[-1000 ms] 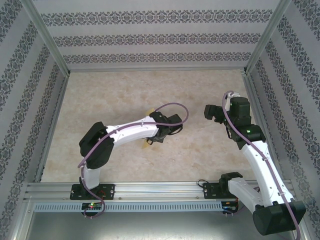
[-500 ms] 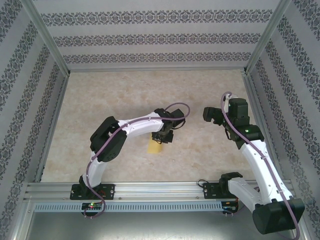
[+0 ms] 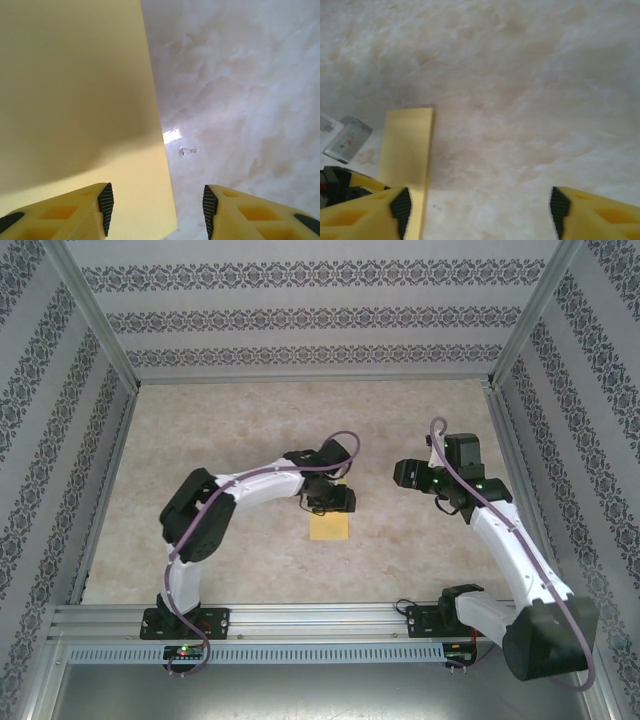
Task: Fold a paper plane with a square sheet of paper (fold left side to right side)
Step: Turn over the paper at the center of the table, then third fold the triangle at the center of the table.
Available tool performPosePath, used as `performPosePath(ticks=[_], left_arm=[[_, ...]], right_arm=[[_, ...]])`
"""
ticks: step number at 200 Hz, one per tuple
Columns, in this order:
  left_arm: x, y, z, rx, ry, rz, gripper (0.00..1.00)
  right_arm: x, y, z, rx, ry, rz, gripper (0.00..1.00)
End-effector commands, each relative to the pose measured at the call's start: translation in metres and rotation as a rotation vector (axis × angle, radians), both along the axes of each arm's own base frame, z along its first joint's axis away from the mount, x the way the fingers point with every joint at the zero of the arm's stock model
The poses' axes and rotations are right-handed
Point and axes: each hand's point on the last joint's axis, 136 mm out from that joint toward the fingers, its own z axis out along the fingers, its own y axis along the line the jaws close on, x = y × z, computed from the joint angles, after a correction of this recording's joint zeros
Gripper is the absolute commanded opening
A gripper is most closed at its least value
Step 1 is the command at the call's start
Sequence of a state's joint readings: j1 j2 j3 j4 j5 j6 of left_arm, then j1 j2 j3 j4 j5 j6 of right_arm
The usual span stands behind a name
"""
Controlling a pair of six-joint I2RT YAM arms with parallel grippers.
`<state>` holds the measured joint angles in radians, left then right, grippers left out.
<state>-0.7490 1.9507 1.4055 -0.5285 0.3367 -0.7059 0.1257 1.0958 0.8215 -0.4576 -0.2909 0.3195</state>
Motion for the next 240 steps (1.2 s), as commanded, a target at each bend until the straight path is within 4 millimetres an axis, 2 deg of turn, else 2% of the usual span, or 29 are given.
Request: performPosePath(ticks=[1, 29, 49, 70, 97, 123, 151, 193, 240], left_arm=[[0.028, 0.017, 0.055, -0.148, -0.135, 0.079, 0.55], [0.034, 0.066, 0.062, -0.166, -0.197, 0.185, 0.59], [0.028, 0.084, 0.052, -0.189, -0.193, 0.22, 0.61], [0.021, 0.089, 0.038, -0.222, -0.17, 0.234, 0.63], [0.015, 0.085, 0.019, -0.242, -0.126, 0.235, 0.63], [0.014, 0.083, 0.006, -0.229, -0.092, 0.23, 0.63], [0.015, 0.08, -0.002, -0.222, -0.061, 0.227, 0.63], [0.012, 0.071, -0.011, -0.235, -0.013, 0.203, 0.64], [0.011, 0.058, -0.02, -0.268, 0.029, 0.182, 0.64]], right_arm=[[0.003, 0.043, -0.011, 0.182, 0.051, 0.1, 0.63], [0.011, 0.089, -0.037, 0.182, 0.137, 0.2, 0.5], [0.021, 0.116, -0.056, 0.169, 0.187, 0.243, 0.47], [0.036, 0.138, -0.07, 0.166, 0.199, 0.266, 0.46], [0.057, 0.155, -0.085, 0.143, 0.214, 0.29, 0.46], [0.072, 0.161, -0.099, 0.126, 0.233, 0.287, 0.46], [0.079, 0.161, -0.115, 0.092, 0.262, 0.283, 0.46], [0.075, 0.149, -0.137, 0.012, 0.282, 0.282, 0.45], [0.07, 0.145, -0.148, -0.013, 0.294, 0.29, 0.43]])
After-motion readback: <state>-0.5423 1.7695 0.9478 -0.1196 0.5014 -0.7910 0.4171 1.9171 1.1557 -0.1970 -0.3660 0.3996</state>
